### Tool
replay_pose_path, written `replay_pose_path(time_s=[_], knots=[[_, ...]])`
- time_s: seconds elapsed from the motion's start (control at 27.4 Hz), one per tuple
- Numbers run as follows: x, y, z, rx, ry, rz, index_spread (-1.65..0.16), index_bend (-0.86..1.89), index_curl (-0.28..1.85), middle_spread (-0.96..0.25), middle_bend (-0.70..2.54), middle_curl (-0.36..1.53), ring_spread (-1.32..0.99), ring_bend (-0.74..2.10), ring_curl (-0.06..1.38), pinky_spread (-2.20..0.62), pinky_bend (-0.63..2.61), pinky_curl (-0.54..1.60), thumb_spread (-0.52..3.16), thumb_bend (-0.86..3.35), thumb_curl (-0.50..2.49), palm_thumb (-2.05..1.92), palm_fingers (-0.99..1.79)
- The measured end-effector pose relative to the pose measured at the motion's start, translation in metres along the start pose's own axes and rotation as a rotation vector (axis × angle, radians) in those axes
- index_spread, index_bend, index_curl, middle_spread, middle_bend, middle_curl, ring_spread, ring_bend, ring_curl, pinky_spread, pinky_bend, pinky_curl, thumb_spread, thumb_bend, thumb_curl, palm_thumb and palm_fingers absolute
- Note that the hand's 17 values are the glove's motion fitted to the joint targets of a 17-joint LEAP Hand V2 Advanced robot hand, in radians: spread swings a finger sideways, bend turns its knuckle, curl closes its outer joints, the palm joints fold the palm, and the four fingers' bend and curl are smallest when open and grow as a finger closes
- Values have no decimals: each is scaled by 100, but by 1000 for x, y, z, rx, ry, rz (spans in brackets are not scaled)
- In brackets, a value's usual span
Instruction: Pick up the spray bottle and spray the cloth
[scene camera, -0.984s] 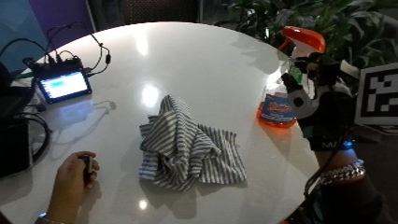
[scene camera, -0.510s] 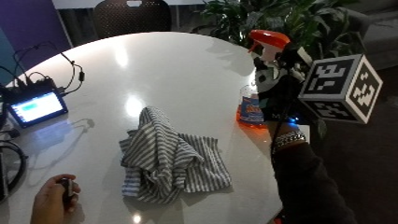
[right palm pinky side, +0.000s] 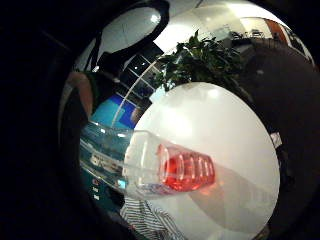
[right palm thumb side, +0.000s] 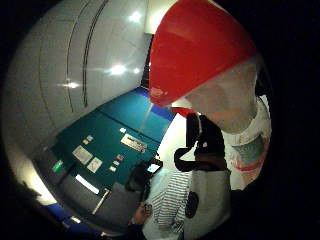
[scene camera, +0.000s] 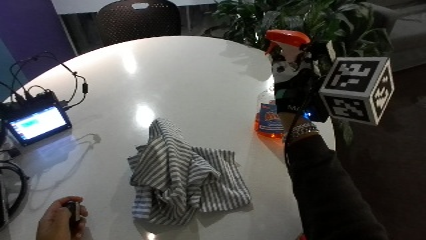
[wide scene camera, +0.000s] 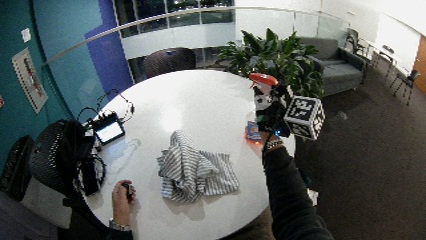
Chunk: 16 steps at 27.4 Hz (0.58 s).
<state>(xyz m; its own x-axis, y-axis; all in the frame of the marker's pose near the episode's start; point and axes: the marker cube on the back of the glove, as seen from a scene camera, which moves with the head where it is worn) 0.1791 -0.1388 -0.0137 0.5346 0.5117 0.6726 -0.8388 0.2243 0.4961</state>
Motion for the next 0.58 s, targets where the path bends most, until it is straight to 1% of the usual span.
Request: replay_pose_path(time_s=[0.04,0.11,0.22,0.26,0.29,0.33,0.36,0.47,0.58], knots=[[-1,-2,1,5,-14,7,-28,17,29,-14,36,41,-11,44,36,8,13,27,109,10,38,80,104],[-2,-5,2,26,-44,18,-28,22,32,-16,33,41,-12,43,36,7,12,26,102,10,40,85,106],[-3,-7,4,87,-61,7,-29,23,35,-19,34,43,-14,46,38,3,14,26,91,8,44,89,115],[-3,-8,5,117,-53,-8,-29,20,34,-19,37,44,-15,51,40,0,17,27,88,7,45,89,124],[-3,-9,5,149,-39,-28,-29,18,35,-20,37,44,-16,52,41,-2,21,29,85,6,46,89,127],[-3,-9,4,181,-23,-49,-28,12,34,-20,35,44,-15,54,42,-11,34,33,84,4,46,88,136],[-2,-10,3,210,-7,-68,-28,13,34,-21,35,44,-16,56,42,-14,41,35,83,3,47,87,141],[0,-13,2,260,28,-102,-28,18,36,-22,40,47,-19,58,44,-20,47,37,81,0,48,86,146],[0,-16,1,269,38,-128,-29,19,38,-23,43,48,-20,62,45,-24,52,40,79,-2,50,85,146]])
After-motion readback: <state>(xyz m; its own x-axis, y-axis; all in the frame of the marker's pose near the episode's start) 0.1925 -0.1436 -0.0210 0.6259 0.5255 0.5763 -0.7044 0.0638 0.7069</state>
